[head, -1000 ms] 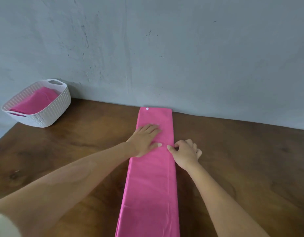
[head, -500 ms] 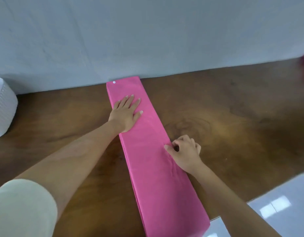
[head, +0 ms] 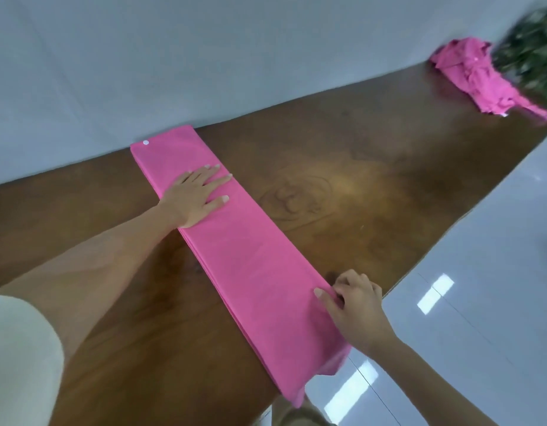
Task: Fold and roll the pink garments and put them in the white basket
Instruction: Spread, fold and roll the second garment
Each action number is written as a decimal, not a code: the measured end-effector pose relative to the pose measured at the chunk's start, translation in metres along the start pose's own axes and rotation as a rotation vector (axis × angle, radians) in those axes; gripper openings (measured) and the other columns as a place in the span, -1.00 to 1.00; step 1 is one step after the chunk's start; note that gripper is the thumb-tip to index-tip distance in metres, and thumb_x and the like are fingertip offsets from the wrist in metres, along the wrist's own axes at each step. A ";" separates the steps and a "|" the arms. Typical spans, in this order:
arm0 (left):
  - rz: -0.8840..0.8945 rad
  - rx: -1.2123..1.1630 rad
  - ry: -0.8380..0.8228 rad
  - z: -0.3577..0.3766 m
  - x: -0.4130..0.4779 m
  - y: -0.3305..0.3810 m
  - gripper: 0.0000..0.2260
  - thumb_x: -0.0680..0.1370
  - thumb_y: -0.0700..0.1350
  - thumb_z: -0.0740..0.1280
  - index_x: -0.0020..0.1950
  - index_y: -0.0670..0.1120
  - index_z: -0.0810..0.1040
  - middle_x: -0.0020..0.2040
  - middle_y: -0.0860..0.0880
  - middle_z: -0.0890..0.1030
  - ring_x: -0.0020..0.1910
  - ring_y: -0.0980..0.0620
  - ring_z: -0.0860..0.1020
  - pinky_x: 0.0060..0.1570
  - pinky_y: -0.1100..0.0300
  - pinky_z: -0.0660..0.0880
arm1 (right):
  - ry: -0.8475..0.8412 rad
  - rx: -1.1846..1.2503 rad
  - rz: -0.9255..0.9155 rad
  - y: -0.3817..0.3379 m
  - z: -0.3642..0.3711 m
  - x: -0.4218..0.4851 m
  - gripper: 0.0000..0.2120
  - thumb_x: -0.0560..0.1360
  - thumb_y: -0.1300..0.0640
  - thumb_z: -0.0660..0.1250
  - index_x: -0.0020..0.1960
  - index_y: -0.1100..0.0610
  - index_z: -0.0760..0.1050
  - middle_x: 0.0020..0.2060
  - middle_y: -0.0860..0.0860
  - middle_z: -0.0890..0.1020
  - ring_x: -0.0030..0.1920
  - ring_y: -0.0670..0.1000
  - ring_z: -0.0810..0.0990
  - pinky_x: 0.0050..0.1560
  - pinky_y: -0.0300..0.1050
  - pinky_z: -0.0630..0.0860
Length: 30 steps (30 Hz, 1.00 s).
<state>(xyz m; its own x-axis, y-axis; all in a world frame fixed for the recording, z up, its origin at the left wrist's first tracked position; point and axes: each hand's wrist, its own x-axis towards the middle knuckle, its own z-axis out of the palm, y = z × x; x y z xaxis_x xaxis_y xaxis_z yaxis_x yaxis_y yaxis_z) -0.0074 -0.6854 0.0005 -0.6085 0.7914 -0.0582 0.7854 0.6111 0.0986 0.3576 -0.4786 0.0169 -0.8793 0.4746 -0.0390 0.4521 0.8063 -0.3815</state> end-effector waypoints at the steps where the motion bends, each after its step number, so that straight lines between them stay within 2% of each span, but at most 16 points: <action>1: -0.005 0.002 0.000 0.000 0.000 0.000 -0.38 0.60 0.37 -0.21 0.65 0.21 -0.07 0.68 0.04 -0.04 0.65 0.00 -0.08 0.60 -0.06 -0.10 | 0.025 0.006 0.004 0.005 -0.001 -0.009 -0.50 0.56 -0.23 0.29 -0.43 -0.14 0.14 -0.16 -0.14 0.45 -0.08 -0.06 0.42 0.23 0.01 0.28; 4: -0.024 -0.008 0.005 0.001 -0.003 0.000 -0.40 0.62 0.35 -0.18 0.65 0.21 -0.05 0.67 0.05 -0.02 0.65 -0.01 -0.07 0.59 -0.06 -0.10 | 0.069 0.054 0.012 0.020 -0.005 -0.025 -0.47 0.53 -0.37 0.18 -0.46 -0.11 0.16 -0.29 -0.18 0.43 -0.19 -0.10 0.42 0.07 0.00 0.35; 6: -0.044 -0.007 0.013 0.002 -0.006 0.000 -0.40 0.62 0.35 -0.18 0.65 0.21 -0.04 0.67 0.04 -0.01 0.65 -0.02 -0.06 0.58 -0.06 -0.10 | 0.097 0.104 0.022 0.027 -0.010 -0.026 -0.40 0.50 -0.48 0.07 -0.46 -0.03 0.22 -0.43 -0.11 0.42 -0.29 -0.07 0.43 -0.13 0.00 0.43; 8: -0.079 -0.017 0.010 0.003 -0.008 0.000 -0.39 0.62 0.36 -0.19 0.65 0.21 -0.05 0.68 0.04 -0.02 0.65 -0.02 -0.07 0.58 -0.06 -0.10 | 0.107 0.168 0.057 0.030 -0.015 -0.023 -0.32 0.50 -0.47 0.09 -0.42 0.12 0.28 -0.51 -0.01 0.39 -0.40 0.00 0.40 -0.31 0.00 0.44; 10: -0.123 -0.026 0.007 0.003 -0.011 0.001 -0.38 0.61 0.37 -0.21 0.65 0.21 -0.06 0.68 0.03 -0.04 0.65 -0.02 -0.09 0.58 -0.06 -0.11 | 0.102 0.252 0.111 0.034 -0.021 -0.019 -0.35 0.51 -0.41 0.15 -0.36 0.17 0.27 -0.51 0.03 0.33 -0.44 -0.03 0.31 -0.36 -0.06 0.35; 13: -0.197 -0.039 0.016 0.004 -0.018 0.006 -0.39 0.62 0.35 -0.21 0.66 0.19 -0.07 0.68 0.02 -0.05 0.65 -0.03 -0.09 0.59 -0.07 -0.10 | 0.100 0.268 0.160 0.046 -0.031 -0.008 -0.47 0.53 -0.30 0.24 -0.33 0.12 0.30 -0.50 -0.09 0.32 -0.44 -0.08 0.32 -0.35 -0.11 0.32; 18: -0.348 -0.052 0.042 0.009 -0.033 0.013 -0.39 0.63 0.35 -0.21 0.66 0.18 -0.06 0.68 0.00 -0.06 0.65 -0.05 -0.09 0.59 -0.08 -0.10 | 0.099 0.159 0.179 0.065 -0.048 0.035 -0.48 0.52 -0.30 0.30 -0.30 0.12 0.32 -0.47 -0.06 0.40 -0.40 -0.02 0.39 -0.32 -0.02 0.42; 23: -0.515 -0.050 0.062 0.010 -0.046 0.024 -0.39 0.63 0.33 -0.21 0.66 0.17 -0.08 0.68 -0.03 -0.07 0.65 -0.07 -0.09 0.59 -0.09 -0.09 | 0.057 -0.152 0.098 0.071 -0.069 0.088 -0.50 0.55 -0.38 0.19 -0.26 0.04 0.36 -0.43 -0.03 0.54 -0.38 -0.02 0.51 -0.37 -0.11 0.42; 26: -0.629 -0.063 0.083 0.011 -0.054 0.033 -0.38 0.62 0.35 -0.22 0.66 0.17 -0.06 0.68 -0.04 -0.07 0.65 -0.08 -0.09 0.59 -0.11 -0.09 | 0.050 -0.284 0.016 0.075 -0.075 0.120 -0.50 0.56 -0.38 0.14 -0.25 0.03 0.38 -0.43 -0.06 0.53 -0.37 0.00 0.52 -0.33 -0.11 0.46; 30: -0.756 -0.068 0.102 0.013 -0.065 0.045 -0.37 0.61 0.35 -0.22 0.66 0.16 -0.05 0.68 -0.06 -0.06 0.65 -0.10 -0.08 0.59 -0.13 -0.08 | -0.004 -0.407 -0.048 0.076 -0.079 0.163 -0.46 0.58 -0.39 0.08 -0.25 0.04 0.43 -0.37 -0.06 0.51 -0.27 0.12 0.56 -0.24 -0.07 0.47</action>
<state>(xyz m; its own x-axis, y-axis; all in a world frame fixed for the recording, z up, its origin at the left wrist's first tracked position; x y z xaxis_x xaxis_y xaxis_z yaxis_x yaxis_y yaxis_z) 0.0691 -0.7085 -0.0045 -0.9876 0.1512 -0.0426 0.1446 0.9810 0.1295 0.2602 -0.3119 0.0544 -0.9010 0.4325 -0.0343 0.4323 0.9016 0.0135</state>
